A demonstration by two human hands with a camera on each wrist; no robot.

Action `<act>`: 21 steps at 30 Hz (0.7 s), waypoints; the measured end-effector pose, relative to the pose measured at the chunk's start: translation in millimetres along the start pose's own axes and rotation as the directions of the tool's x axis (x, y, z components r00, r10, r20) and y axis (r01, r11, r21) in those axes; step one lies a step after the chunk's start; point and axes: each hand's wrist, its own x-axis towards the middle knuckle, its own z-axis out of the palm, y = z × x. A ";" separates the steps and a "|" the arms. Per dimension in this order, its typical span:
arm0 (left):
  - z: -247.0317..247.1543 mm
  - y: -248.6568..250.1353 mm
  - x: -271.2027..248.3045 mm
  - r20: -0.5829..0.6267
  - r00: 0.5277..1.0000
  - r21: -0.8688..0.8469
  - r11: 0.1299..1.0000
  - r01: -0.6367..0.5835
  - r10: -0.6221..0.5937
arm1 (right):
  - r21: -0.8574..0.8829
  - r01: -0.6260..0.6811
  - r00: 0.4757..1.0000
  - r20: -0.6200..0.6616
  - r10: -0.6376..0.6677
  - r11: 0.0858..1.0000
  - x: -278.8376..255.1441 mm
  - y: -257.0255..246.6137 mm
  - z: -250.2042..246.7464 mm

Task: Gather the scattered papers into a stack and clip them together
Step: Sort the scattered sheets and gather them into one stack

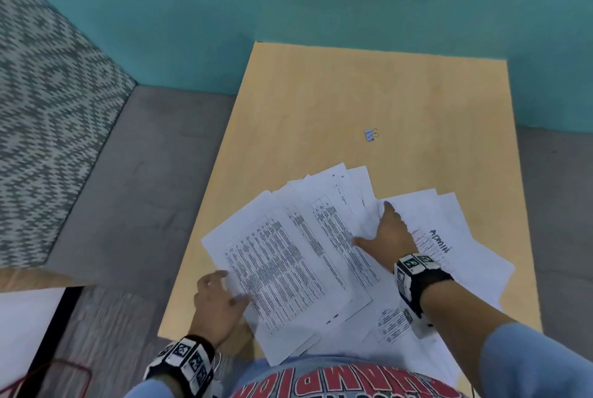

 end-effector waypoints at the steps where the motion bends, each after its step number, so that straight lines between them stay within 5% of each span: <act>1: 0.1 -2.4 3.3 -0.024 0.997 -0.117 0.990 0.076 -0.079 | 0.060 -0.026 0.999 0.021 0.024 0.998 1.3 -2.4 2.0; 4: -4.2 -2.5 13.1 0.085 0.959 -0.333 0.900 0.282 -0.269 | 0.244 -0.058 0.996 0.082 0.039 0.968 0.0 -10.7 7.8; 7: -6.0 10.1 19.2 0.167 0.928 -0.476 0.797 0.372 -0.333 | 0.362 -0.071 0.993 0.115 0.031 0.929 -5.2 -21.0 17.5; 17: 4.9 50.0 17.7 0.268 0.952 -0.457 0.851 0.259 -0.145 | 0.298 0.026 0.937 0.327 -0.127 0.954 -23.0 -48.7 51.1; 21: 4.2 51.2 14.3 0.332 0.937 -0.507 0.818 0.270 -0.104 | 0.270 0.095 0.937 0.301 -0.177 0.958 -26.8 -45.2 57.7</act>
